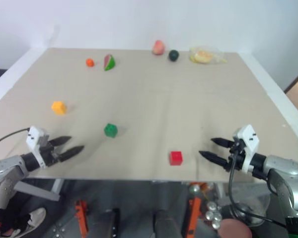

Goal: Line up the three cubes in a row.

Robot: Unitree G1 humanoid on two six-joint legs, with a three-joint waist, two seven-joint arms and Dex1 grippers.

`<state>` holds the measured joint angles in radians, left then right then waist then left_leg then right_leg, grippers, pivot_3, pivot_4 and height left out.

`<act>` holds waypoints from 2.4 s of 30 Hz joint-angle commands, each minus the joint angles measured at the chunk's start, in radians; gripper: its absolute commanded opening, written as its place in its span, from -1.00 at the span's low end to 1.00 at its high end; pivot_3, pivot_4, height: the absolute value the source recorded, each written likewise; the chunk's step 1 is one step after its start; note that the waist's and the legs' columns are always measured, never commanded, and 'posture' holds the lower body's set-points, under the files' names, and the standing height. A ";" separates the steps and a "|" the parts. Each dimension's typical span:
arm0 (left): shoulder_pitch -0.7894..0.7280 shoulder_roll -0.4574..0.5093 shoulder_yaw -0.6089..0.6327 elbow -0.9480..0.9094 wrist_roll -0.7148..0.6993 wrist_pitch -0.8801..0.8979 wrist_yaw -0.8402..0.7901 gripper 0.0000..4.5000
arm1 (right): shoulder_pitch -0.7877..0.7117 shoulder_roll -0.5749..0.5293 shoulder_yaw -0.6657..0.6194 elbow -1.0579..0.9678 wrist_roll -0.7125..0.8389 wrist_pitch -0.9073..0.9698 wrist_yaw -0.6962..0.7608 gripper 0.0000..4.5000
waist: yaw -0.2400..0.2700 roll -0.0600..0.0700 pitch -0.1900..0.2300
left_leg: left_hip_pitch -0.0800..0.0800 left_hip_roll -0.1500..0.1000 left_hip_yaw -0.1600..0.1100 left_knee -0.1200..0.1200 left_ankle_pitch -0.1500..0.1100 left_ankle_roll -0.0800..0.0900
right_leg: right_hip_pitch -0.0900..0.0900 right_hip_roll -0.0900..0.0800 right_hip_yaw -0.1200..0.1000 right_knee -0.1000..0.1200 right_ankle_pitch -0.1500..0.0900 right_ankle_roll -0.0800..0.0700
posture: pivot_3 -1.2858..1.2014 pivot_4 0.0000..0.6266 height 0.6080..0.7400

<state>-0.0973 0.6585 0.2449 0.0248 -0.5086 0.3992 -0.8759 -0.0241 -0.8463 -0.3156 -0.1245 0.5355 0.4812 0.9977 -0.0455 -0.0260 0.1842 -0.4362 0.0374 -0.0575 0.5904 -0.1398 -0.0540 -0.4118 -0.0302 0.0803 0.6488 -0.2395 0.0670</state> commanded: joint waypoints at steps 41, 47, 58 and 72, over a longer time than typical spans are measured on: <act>0.041 0.215 -0.012 -0.279 -0.159 -0.016 -0.471 0.95 | -0.280 0.039 0.407 0.130 -0.206 -0.293 0.333 0.73 | -0.002 0.000 0.001 | -0.001 0.009 0.003 0.006 -0.001 -0.001 | -0.001 0.007 0.000 0.001 0.003 -0.003 | 0.03 -0.52 1.00; 0.071 0.206 -0.012 -0.301 -0.161 -0.026 -0.436 1.00 | -0.301 0.041 0.416 0.186 -0.221 -0.318 0.354 0.08 | -0.002 0.000 0.001 | -0.001 0.009 0.003 0.007 -0.001 -0.001 | 0.000 0.007 0.000 0.001 0.003 -0.004 | 0.03 -0.52 1.00; 0.049 0.186 -0.045 -0.336 -0.171 -0.025 -0.417 1.00 | -0.382 0.059 0.440 0.261 -0.284 -0.396 0.358 -0.45 | -0.002 0.000 0.001 | -0.001 0.009 0.003 0.008 -0.001 -0.001 | 0.000 0.007 0.000 0.001 0.004 -0.004 | 0.03 -0.52 1.00; 0.105 0.186 -0.011 -0.437 -0.224 0.024 -0.362 1.00 | -0.622 0.171 0.551 0.441 -0.347 -0.525 0.469 -0.45 | -0.001 0.001 0.001 | -0.001 0.010 0.003 0.009 -0.002 -0.002 | 0.000 0.008 0.000 0.002 0.003 -0.002 | 0.03 -0.52 1.00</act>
<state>0.0032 0.8367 0.1965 -0.3643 -0.7088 0.4205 -1.2477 -0.6137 -0.6725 0.2387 0.3084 0.1952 -0.0129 1.4446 -0.0465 -0.0251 0.1857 -0.4371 0.0475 -0.0542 0.5991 -0.1418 -0.0565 -0.4114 -0.0220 0.0801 0.6507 -0.2366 0.0647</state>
